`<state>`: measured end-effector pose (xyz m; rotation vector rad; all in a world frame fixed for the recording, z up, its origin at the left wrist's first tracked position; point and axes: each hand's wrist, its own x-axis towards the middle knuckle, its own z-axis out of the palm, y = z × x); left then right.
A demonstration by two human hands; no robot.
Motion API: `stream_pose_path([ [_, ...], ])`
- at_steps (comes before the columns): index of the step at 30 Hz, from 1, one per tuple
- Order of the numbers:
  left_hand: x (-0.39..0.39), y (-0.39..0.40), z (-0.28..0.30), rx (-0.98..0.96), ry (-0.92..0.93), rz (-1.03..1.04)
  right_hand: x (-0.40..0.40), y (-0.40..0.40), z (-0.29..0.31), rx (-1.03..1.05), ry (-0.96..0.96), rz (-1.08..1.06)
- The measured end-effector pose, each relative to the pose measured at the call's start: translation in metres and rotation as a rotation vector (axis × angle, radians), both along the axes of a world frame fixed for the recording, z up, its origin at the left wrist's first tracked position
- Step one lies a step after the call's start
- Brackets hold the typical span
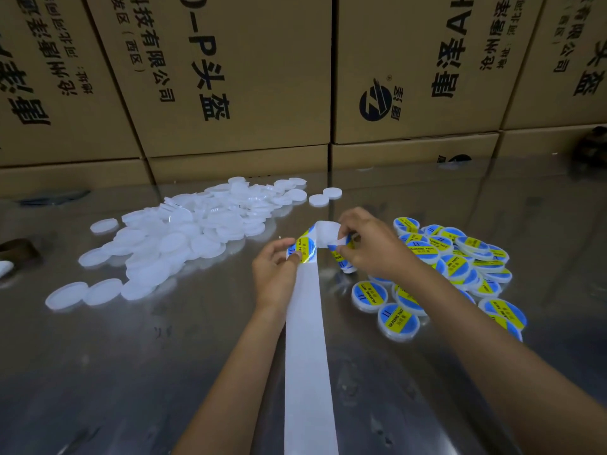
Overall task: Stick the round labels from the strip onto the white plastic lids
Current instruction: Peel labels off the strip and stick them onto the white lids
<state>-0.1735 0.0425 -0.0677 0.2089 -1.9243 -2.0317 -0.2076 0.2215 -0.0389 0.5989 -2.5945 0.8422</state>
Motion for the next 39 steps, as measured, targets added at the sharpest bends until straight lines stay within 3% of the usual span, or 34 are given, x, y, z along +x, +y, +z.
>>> stream_pose_path([
  [4, 0.002, -0.003, 0.004, 0.021, 0.004, 0.011, 0.008, 0.015, -0.008, 0.085, 0.048, 0.013],
  [19, 0.007, 0.001, 0.004, -0.06, -0.048, -0.099, -0.014, 0.011, -0.015, 0.354, 0.061, -0.568],
  [23, 0.008, 0.003, 0.004, -0.092, -0.101, -0.111, -0.019, 0.008, -0.013, 0.335, 0.071, -0.665],
  [29, 0.006, 0.006, 0.001, -0.225, -0.15, -0.169, 0.0, -0.005, -0.004, 0.233, 0.107, -0.59],
  [33, 0.004, 0.007, -0.003, -0.316, -0.121, -0.176, 0.031, -0.026, -0.007, -0.071, 0.08, -0.289],
  [35, 0.004, 0.006, -0.005, -0.396, -0.103, -0.195, 0.047, -0.036, -0.016, -0.032, 0.069, -0.161],
  [39, 0.003, -0.009, -0.007, -0.593, -0.107, -0.121, 0.061, -0.038, -0.037, 0.169, 0.039, -0.107],
])
